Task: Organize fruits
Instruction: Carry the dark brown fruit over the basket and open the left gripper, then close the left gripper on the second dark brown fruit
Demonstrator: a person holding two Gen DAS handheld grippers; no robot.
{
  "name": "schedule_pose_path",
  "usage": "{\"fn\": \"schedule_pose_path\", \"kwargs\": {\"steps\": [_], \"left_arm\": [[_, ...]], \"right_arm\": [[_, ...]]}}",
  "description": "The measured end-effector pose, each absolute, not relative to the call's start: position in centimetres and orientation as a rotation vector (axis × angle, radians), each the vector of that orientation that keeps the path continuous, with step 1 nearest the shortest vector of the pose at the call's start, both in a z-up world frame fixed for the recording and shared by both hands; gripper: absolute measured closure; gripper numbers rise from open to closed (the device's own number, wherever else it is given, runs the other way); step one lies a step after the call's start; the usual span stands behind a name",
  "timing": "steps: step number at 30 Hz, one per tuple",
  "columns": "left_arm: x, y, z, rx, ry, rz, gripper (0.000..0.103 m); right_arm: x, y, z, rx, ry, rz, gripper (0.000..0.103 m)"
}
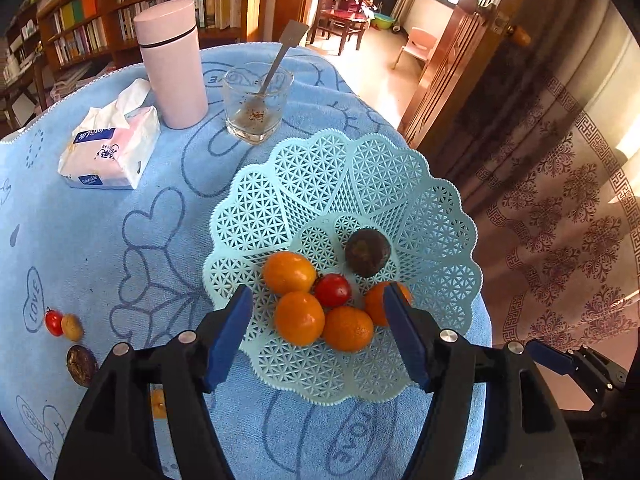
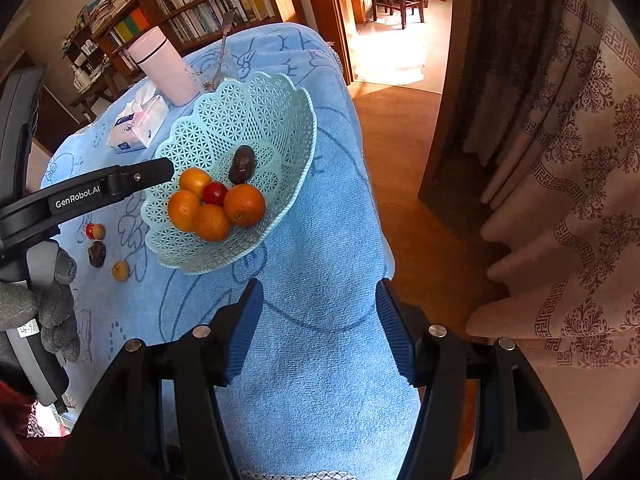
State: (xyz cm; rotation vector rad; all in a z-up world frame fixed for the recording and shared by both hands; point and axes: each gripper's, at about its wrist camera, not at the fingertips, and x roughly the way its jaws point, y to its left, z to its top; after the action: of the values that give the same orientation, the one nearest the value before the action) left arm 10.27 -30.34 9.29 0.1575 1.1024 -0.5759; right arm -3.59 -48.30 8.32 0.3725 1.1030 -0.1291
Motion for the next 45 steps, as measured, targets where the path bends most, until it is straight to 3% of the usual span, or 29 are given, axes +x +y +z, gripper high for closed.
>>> {"fn": "schedule_pose_path", "kwargs": {"steps": [21,35,41,42,45], "left_arm": [[10.7,-14.8,8.5,0.023,1.156,-0.288,0.036],[12.0,-9.9,3.9,-0.009,1.224,-0.170,0.037],[13.6,-9.5,2.1,-0.020,1.239,-0.141,0.055],[13.7,-9.3,2.0,-0.022,1.243,-0.132,0.062],[13.3,-8.6,2.3,-0.054,1.244,-0.152,0.062]], "right_arm": [[-0.4,-38.7,8.2,0.272,1.141,0.093,0.043],[-0.8,-36.1,6.8,0.231,1.204,0.132,0.043],[-1.0,-36.4,6.6,0.214,1.224,0.112,0.043],[-1.0,-36.4,6.5,0.211,1.227,0.111,0.043],[-0.7,-35.9,6.6,0.197,1.230,0.121,0.043]]}}
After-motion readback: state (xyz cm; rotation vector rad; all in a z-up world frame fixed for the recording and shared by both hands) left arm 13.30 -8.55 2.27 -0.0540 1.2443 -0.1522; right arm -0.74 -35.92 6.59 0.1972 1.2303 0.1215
